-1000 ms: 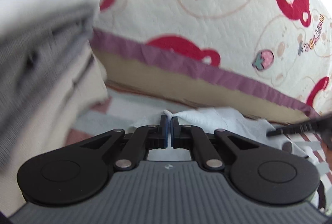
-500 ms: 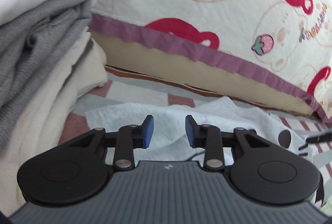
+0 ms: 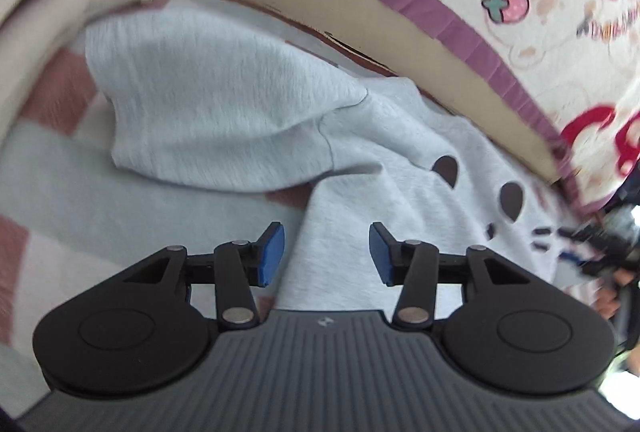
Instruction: Fold clothes
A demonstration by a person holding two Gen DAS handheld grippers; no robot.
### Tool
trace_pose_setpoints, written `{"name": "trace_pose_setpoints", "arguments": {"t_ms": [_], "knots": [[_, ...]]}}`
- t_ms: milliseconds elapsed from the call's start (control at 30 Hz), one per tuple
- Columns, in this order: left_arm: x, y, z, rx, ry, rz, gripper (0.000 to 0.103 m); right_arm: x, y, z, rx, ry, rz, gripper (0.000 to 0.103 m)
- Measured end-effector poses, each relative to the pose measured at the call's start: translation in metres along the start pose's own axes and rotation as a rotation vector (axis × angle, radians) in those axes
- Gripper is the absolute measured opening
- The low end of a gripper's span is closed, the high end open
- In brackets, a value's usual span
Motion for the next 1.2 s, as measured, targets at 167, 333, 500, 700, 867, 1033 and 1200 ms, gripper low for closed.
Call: {"name": "trace_pose_setpoints", "arguments": {"t_ms": [167, 333, 500, 700, 867, 1033, 1200], "knots": [[-0.010, -0.002, 0.023, -0.100, -0.055, 0.017, 0.052, -0.023, 0.003, -0.023, 0.043, -0.180, -0.020, 0.027], [-0.028, -0.001, 0.030, -0.135, -0.175, 0.003, 0.034, 0.039, -0.059, -0.065, 0.244, -0.126, 0.236, 0.009], [-0.024, 0.007, 0.027, -0.177, -0.265, 0.007, 0.033, 0.104, -0.098, -0.043, 0.499, 0.251, 0.424, 0.008], [-0.018, 0.002, 0.025, -0.137, -0.243, 0.004, 0.045, 0.024, -0.066, 0.038, 0.525, 0.413, 0.091, 0.009], [-0.001, -0.014, 0.033, -0.146, -0.243, 0.040, 0.045, 0.028, -0.064, 0.064, 0.457, 0.538, 0.049, 0.027], [0.005, -0.039, 0.044, -0.209, -0.248, 0.107, 0.047, 0.037, -0.092, 0.032, 0.507, 0.398, 0.141, 0.038], [-0.015, -0.067, 0.045, -0.237, -0.246, 0.140, 0.060, -0.020, -0.098, -0.046, 0.603, -0.019, -0.021, 0.049]]}}
Point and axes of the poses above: each gripper's, at about its wrist camera, not at the fingertips, and x roughly against the way its jaws point, z to its right, y to its underside, the point moved 7 cm from there along -x, roughly the way its jaws point, and after that the axes turned 11 degrees about x, right-handed, at the moved point
